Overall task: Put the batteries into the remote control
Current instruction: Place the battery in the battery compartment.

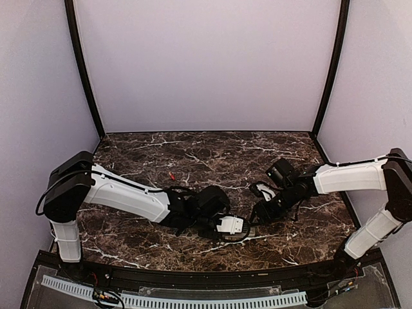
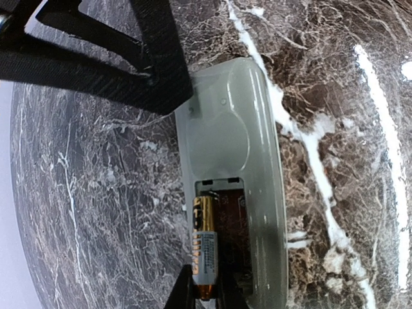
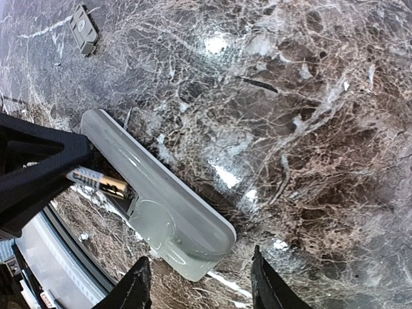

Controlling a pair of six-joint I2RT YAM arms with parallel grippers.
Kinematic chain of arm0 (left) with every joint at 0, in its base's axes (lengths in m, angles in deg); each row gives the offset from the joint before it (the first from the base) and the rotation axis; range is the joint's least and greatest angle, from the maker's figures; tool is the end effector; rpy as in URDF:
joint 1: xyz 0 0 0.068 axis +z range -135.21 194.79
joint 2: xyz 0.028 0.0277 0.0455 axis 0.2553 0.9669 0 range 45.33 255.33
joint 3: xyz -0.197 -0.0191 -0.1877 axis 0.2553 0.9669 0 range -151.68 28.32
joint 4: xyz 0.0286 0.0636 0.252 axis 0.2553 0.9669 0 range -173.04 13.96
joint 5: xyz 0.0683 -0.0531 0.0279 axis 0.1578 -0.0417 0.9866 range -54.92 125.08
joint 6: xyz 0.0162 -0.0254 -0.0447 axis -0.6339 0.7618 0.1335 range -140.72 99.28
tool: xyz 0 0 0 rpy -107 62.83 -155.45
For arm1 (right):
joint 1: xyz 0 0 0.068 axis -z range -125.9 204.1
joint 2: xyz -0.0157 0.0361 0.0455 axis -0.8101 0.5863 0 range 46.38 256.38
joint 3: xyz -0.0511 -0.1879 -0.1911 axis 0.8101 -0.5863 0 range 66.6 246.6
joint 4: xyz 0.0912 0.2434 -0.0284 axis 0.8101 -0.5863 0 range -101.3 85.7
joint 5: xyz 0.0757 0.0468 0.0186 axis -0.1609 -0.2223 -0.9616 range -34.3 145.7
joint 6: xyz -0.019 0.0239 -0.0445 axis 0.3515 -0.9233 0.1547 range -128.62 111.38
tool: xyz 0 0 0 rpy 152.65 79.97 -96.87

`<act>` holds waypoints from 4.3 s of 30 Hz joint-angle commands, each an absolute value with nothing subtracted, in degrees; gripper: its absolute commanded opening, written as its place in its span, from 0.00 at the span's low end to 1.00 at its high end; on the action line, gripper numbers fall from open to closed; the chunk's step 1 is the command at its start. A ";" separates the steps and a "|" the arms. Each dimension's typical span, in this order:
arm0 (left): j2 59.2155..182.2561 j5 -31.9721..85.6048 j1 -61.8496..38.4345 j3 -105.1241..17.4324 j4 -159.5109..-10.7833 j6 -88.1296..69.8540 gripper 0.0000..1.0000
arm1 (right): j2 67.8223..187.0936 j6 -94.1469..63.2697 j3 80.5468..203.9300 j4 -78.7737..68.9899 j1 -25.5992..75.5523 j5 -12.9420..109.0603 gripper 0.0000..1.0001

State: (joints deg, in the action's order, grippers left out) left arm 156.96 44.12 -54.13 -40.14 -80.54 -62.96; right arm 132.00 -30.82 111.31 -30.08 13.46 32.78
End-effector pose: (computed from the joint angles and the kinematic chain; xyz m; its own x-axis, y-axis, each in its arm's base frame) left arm 0.1540 -0.3836 0.1569 0.4026 0.8017 -0.4417 0.8259 -0.1100 0.5531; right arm 0.1932 0.1842 0.1635 -0.9161 -0.3278 -0.2311 -0.4004 0.7802 0.4806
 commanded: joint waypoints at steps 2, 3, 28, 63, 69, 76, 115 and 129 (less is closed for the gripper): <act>159.07 39.65 -54.47 -42.73 -73.46 -64.25 0.00 | 132.29 -30.68 112.07 -30.67 13.50 33.47 0.50; 159.08 39.56 -54.51 -43.06 -71.79 -64.28 0.00 | 132.28 -30.50 112.19 -31.15 13.54 33.73 0.51; 156.15 48.60 -54.53 -44.88 -68.34 -64.75 0.00 | 131.50 -28.84 114.33 -34.01 13.54 34.53 0.51; 161.46 48.15 -54.34 -50.34 -66.59 -64.32 0.00 | 135.70 -29.62 112.14 -30.11 13.50 31.43 0.56; 162.47 46.84 -54.34 -50.30 -66.20 -63.94 0.00 | 136.36 -29.84 111.70 -29.04 13.50 31.35 0.55; 164.66 43.82 -54.29 -50.22 -68.17 -62.95 0.00 | 136.95 -30.17 111.96 -27.72 13.50 31.31 0.55; 164.60 33.02 -51.56 -42.27 -78.09 -59.42 0.00 | 138.28 -12.49 91.36 34.51 14.54 17.10 0.45; 164.44 31.82 -50.63 -40.26 -79.33 -57.38 0.00 | 144.70 -9.84 89.11 42.17 10.87 19.86 0.36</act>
